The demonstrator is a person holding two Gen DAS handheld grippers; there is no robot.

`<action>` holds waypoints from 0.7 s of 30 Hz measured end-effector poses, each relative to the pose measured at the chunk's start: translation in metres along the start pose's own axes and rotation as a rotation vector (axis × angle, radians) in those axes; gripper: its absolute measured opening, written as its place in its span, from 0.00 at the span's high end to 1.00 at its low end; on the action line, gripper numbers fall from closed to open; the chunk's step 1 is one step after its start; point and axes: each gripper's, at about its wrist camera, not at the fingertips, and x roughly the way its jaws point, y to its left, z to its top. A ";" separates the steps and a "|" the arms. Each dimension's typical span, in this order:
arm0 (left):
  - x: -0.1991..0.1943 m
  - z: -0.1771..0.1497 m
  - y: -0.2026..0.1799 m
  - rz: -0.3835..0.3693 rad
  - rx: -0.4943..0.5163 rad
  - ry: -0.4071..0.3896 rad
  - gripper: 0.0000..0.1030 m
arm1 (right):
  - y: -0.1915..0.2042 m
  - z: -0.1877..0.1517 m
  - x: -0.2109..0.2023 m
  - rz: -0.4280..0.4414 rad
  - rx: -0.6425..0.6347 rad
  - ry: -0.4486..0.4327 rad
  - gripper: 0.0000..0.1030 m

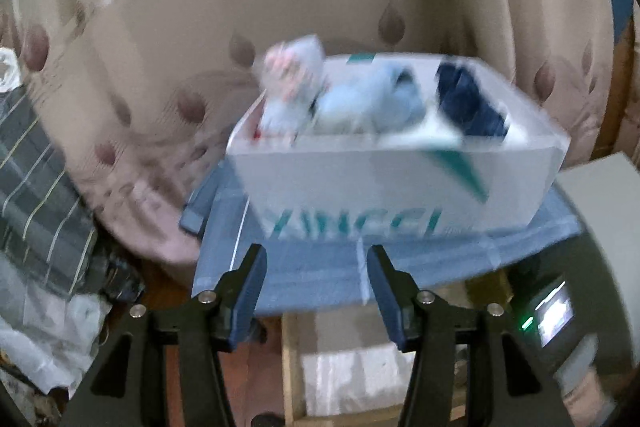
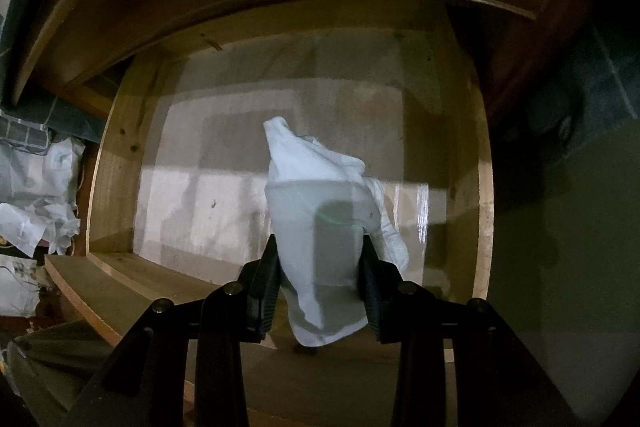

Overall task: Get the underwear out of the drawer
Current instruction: 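Open the left tool and bring it back down over the drawer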

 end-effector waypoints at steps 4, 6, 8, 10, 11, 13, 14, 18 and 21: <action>0.025 -0.046 0.007 0.033 -0.054 0.067 0.48 | 0.002 -0.002 -0.001 -0.005 -0.010 -0.009 0.67; 0.038 -0.064 0.011 0.041 -0.092 0.096 0.48 | 0.004 -0.002 -0.002 -0.013 -0.028 -0.017 0.67; 0.048 -0.079 0.013 0.058 -0.108 0.113 0.48 | 0.006 -0.002 -0.003 -0.019 -0.043 -0.024 0.67; 0.057 -0.092 0.014 0.079 -0.119 0.122 0.48 | 0.008 -0.002 -0.004 -0.028 -0.053 -0.032 0.67; 0.060 -0.096 0.014 0.087 -0.122 0.130 0.48 | 0.008 -0.002 -0.004 -0.035 -0.057 -0.034 0.67; 0.066 -0.104 0.017 0.054 -0.156 0.165 0.48 | 0.010 -0.001 -0.005 -0.040 -0.058 -0.037 0.67; 0.067 -0.107 0.018 0.032 -0.177 0.178 0.48 | 0.012 -0.001 -0.005 -0.042 -0.058 -0.039 0.67; 0.066 -0.108 0.022 0.030 -0.202 0.167 0.48 | 0.017 -0.002 -0.007 -0.065 -0.080 -0.055 0.67; 0.064 -0.107 0.023 0.033 -0.208 0.160 0.48 | 0.021 -0.003 -0.012 -0.069 -0.097 -0.078 0.67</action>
